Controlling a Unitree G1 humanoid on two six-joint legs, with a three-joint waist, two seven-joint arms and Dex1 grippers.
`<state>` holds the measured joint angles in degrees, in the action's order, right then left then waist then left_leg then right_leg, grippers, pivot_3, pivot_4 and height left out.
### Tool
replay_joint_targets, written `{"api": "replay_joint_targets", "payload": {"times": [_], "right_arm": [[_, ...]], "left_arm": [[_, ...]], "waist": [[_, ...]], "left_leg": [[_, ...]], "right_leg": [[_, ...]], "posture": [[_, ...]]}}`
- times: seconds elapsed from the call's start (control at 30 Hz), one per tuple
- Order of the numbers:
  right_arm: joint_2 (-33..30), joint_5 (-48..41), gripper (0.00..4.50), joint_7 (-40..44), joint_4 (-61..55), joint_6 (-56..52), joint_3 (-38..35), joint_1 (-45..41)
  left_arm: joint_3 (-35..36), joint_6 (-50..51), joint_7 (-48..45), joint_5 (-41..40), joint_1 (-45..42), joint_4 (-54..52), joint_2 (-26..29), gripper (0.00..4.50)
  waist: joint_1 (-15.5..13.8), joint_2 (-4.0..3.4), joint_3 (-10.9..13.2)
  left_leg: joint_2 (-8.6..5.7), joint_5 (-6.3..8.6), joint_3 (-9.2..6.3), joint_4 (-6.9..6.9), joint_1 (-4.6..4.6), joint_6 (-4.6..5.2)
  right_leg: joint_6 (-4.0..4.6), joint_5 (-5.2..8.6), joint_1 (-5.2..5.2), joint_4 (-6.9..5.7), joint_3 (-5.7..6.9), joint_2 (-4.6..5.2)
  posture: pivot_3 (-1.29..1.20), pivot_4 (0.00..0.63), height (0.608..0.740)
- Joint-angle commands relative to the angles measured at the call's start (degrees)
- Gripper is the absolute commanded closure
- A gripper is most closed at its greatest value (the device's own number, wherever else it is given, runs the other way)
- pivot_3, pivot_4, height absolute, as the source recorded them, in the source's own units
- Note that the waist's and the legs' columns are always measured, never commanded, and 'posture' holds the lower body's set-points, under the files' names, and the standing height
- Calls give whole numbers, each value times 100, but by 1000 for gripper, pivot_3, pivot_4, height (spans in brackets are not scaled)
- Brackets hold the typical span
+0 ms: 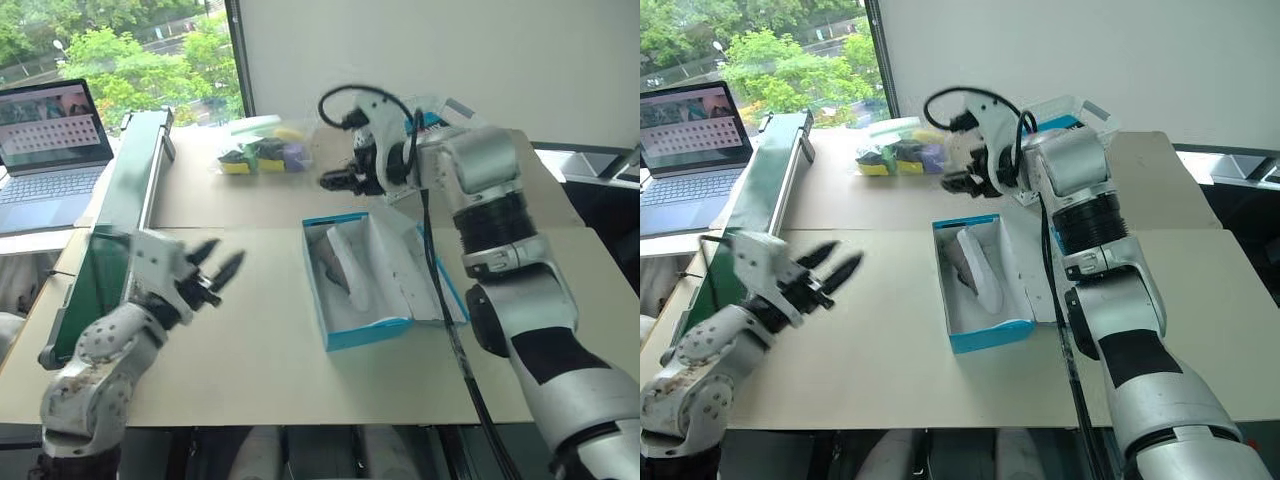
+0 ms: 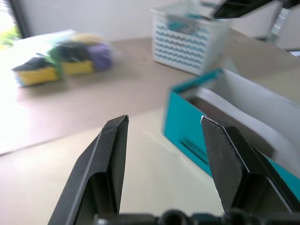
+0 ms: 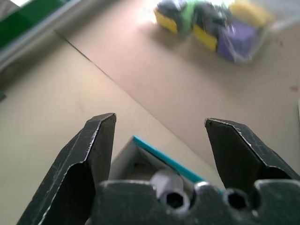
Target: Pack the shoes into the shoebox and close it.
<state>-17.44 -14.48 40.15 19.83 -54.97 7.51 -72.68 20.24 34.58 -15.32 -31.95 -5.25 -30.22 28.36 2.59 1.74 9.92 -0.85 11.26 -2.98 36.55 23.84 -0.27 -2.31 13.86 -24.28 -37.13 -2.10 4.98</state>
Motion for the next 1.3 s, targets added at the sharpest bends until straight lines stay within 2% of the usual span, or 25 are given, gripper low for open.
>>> {"api": "replay_joint_targets", "payload": {"times": [0.03,0.13,0.4,0.43,0.5,0.53,0.6,0.97,1.3], "right_arm": [[58,-787,880,786,-1823,587,-169,819],[130,-1259,880,1026,-2672,440,-126,1572],[429,-871,880,641,-2936,1205,484,2656],[472,-797,822,585,-2933,1298,585,2767],[492,-692,338,555,-2952,1418,759,2924],[475,-637,90,565,-2976,1483,846,2989],[458,-536,0,578,-2999,1608,984,3094],[431,-200,0,565,-2844,2023,1307,3277],[615,-100,0,312,-2595,1837,1184,3187]], "left_arm": [[881,-347,839,522,-86,346,-74,1858],[1245,-321,1147,705,78,518,-133,1858],[1549,-262,1269,948,533,624,-134,1858],[1572,-253,1254,969,599,629,-129,1621],[1608,-220,1216,971,690,647,-122,1166],[1623,-220,1197,961,714,662,-122,767],[1633,-208,1172,953,749,679,-115,43],[1616,-327,1020,950,823,910,-149,43],[1472,-165,994,985,784,1103,-142,43]], "waist": [[9,2,-1],[-21,8,-4],[-41,9,-5],[-35,11,-6],[-30,11,-6],[-27,11,-6],[-28,11,-6],[-30,14,-8],[-28,15,-9]], "left_leg": [[1,2,-4,0,0,1],[0,4,-9,2,1,3],[-9,-1,-15,25,-12,0],[-9,-2,-14,25,-11,-1],[-8,-2,-14,24,-10,-1],[-8,-1,-15,24,-9,-1],[-8,-1,-16,24,-8,-1],[-8,-1,-17,24,-11,-1],[-7,-1,-20,24,-11,-1]], "right_leg": [[0,0,0,0,2,0],[-4,-2,4,0,6,4],[-4,-14,13,-9,2,10],[-4,-14,11,-9,2,10],[-4,-14,10,-8,1,10],[-4,-14,8,-8,0,10],[-4,-14,6,-7,-1,11],[-3,-15,8,-7,-1,11],[-3,-15,8,-6,-1,11]], "posture": [[0,150,725],[0,150,725],[0,150,725],[0,150,725],[0,150,725],[0,150,725],[0,150,725],[0,150,725],[0,150,725]]}}
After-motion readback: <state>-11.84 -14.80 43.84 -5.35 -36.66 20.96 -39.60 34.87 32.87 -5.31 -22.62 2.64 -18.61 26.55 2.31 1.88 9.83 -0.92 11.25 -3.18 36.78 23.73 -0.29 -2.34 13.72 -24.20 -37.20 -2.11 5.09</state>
